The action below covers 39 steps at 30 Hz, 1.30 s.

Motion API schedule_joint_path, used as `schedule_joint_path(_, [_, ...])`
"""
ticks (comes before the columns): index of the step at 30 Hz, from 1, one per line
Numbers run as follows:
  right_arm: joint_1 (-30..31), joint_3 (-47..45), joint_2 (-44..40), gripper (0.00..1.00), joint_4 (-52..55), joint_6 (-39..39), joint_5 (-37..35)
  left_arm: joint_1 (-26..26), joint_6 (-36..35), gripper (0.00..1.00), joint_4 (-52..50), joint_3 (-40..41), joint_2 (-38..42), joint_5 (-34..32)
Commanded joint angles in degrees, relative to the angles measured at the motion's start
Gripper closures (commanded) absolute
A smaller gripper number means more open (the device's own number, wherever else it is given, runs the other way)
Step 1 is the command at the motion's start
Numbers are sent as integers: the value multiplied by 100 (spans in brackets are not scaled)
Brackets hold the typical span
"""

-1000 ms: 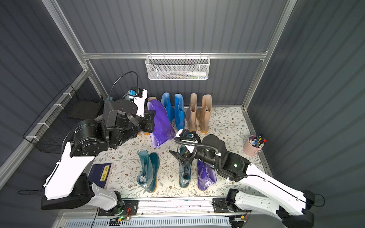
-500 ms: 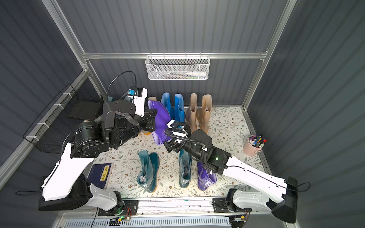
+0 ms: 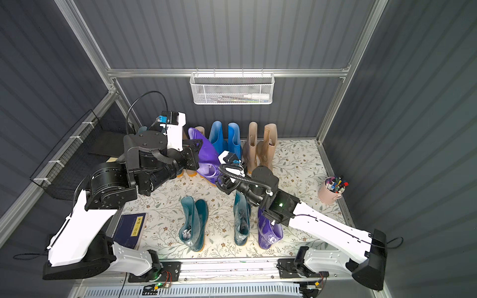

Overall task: Match and arrange rain boots in pairs
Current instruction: Place the rain boot at the corner of the board.

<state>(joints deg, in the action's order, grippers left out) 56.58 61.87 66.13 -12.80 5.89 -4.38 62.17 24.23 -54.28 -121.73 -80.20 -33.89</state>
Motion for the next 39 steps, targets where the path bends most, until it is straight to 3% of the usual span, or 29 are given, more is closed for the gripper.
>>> schedule_joint_path(1, [-50, 212, -79, 88, -324, -96, 192, 5, -86, 100, 662, 130, 300, 8])
schedule_joint_path(2, [-59, 227, -112, 94, -309, -147, 207, 5, -85, 95, 701, 193, 341, -23])
schedule_joint_path(4, [-68, 238, -169, 95, -302, -217, 238, 5, -94, 88, 765, 289, 397, -54])
schedule_joint_path(7, [-77, 217, -294, 99, -335, -322, 251, 5, -120, 60, 775, 347, 435, -139])
schedule_joint_path(12, [-77, 130, -531, 100, -403, -369, 130, 6, -228, 37, 837, 374, 462, -162])
schedule_joint_path(24, [-264, 363, -1130, 100, 84, -93, -652, 6, -525, 25, 1134, 779, 734, -173])
schedule_joint_path(39, [-1470, 686, -1627, 100, 1021, -28, -1341, 7, -1309, 12, 1579, 684, 456, 374])
